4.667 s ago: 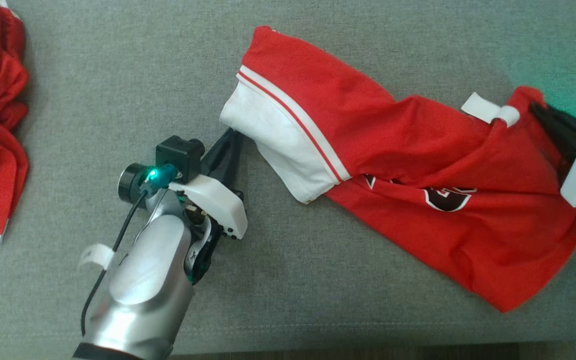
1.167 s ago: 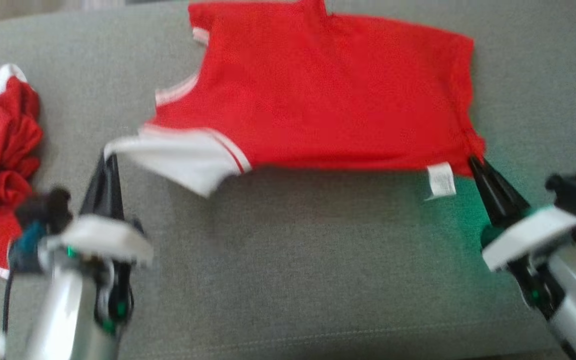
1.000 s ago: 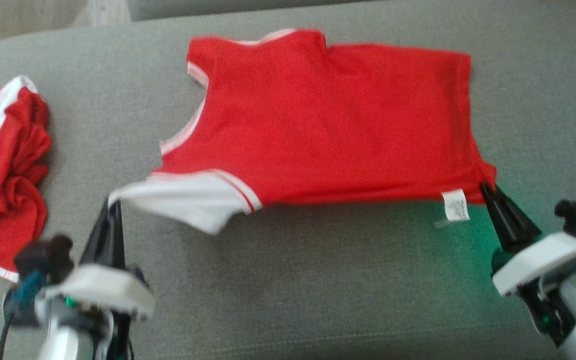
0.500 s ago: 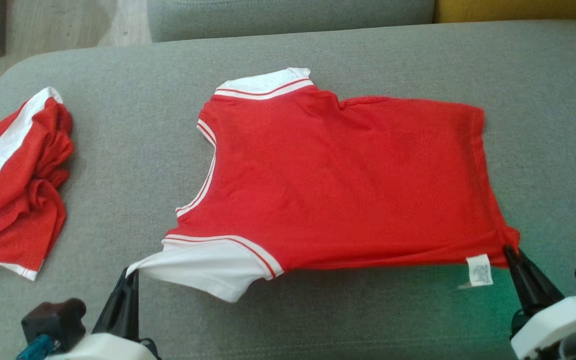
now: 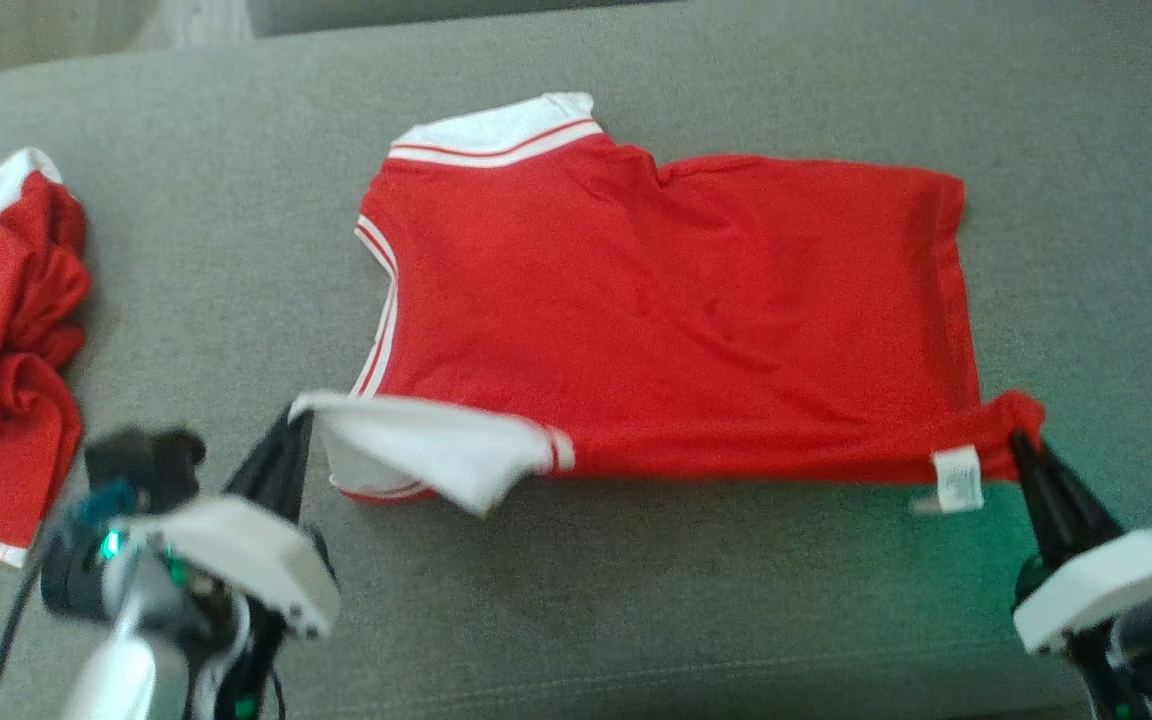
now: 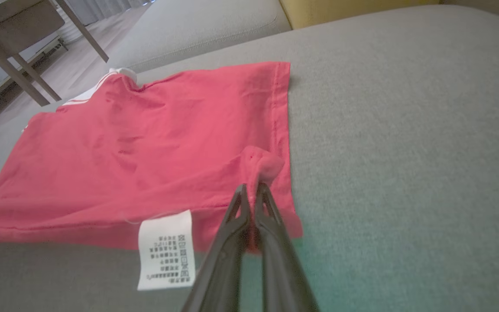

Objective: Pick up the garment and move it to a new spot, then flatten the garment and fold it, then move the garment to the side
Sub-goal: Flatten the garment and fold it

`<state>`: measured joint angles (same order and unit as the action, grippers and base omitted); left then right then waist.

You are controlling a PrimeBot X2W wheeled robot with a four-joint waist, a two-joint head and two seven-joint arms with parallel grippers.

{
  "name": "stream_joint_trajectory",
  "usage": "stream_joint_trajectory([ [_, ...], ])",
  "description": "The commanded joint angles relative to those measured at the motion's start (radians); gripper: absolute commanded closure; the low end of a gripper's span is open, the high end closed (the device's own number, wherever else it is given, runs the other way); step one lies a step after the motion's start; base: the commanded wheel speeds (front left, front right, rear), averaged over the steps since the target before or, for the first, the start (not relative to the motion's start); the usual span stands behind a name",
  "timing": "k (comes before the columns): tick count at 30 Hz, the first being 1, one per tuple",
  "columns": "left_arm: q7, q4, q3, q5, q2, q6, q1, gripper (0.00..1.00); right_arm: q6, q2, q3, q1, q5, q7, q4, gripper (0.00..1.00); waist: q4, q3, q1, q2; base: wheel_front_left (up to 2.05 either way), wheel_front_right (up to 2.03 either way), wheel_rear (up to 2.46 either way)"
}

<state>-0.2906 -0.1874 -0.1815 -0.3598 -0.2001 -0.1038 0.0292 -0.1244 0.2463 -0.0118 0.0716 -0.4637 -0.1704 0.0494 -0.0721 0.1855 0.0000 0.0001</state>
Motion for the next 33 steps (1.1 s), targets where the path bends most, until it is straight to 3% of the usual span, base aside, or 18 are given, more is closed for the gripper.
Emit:
stream_joint_trajectory([
  [1,-0.007,-0.003,0.036,-0.01,-0.021,0.013,-0.079,1.0,-0.006,0.014,-0.004,-0.041,0.009,0.018,-0.023,1.0,-0.008,0.024,0.0,-0.0001,0.0,0.0,0.0],
  [12,0.021,0.347,-0.011,-0.026,-0.001,0.1,-0.384,1.0,-0.006,0.023,-0.056,-0.207,0.009,0.091,0.108,1.0,-0.038,0.106,0.0,-0.0001,0.0,0.0,0.0],
  [13,0.031,0.374,-0.014,-0.026,0.004,0.103,-0.4,0.69,-0.006,0.025,-0.067,-0.22,0.006,0.097,0.122,1.0,-0.039,0.112,0.0,-0.0001,0.0,0.0,0.0],
  [14,0.046,0.399,-0.016,-0.024,0.008,0.105,-0.415,0.0,-0.006,0.026,-0.077,-0.233,0.003,0.103,0.137,0.73,-0.04,0.117,0.0,-0.0001,0.0,0.0,0.0],
  [15,0.062,0.423,-0.017,-0.022,0.013,0.106,-0.426,0.0,-0.006,0.029,-0.089,-0.244,0.002,0.111,0.151,0.32,-0.041,0.121,0.0,-0.0001,0.0,0.0,0.0],
  [16,0.079,0.444,-0.018,-0.02,0.017,0.107,-0.433,0.0,-0.006,0.029,-0.1,-0.254,0.001,0.12,0.164,0.0,-0.042,0.123,0.0,-0.0001,0.0,0.0,0.0],
  [21,0.193,0.479,-0.016,0.007,0.03,0.088,-0.435,0.0,-0.006,0.037,-0.124,-0.278,0.018,0.191,0.193,0.0,-0.038,0.128,0.0,-0.0001,0.0,0.0,0.0],
  [28,0.467,0.425,-0.007,0.109,0.046,-0.023,-0.355,0.0,-0.006,0.036,-0.098,-0.257,0.151,0.346,0.157,0.0,-0.02,0.104,0.0,-0.0001,0.0,0.0,0.0],
  [33,0.534,0.339,-0.007,0.152,0.052,-0.073,-0.271,0.0,-0.006,0.01,-0.082,-0.199,0.2,0.354,0.067,0.0,-0.009,0.073,0.0,-0.0001,0.0,0.0,0.0],
])
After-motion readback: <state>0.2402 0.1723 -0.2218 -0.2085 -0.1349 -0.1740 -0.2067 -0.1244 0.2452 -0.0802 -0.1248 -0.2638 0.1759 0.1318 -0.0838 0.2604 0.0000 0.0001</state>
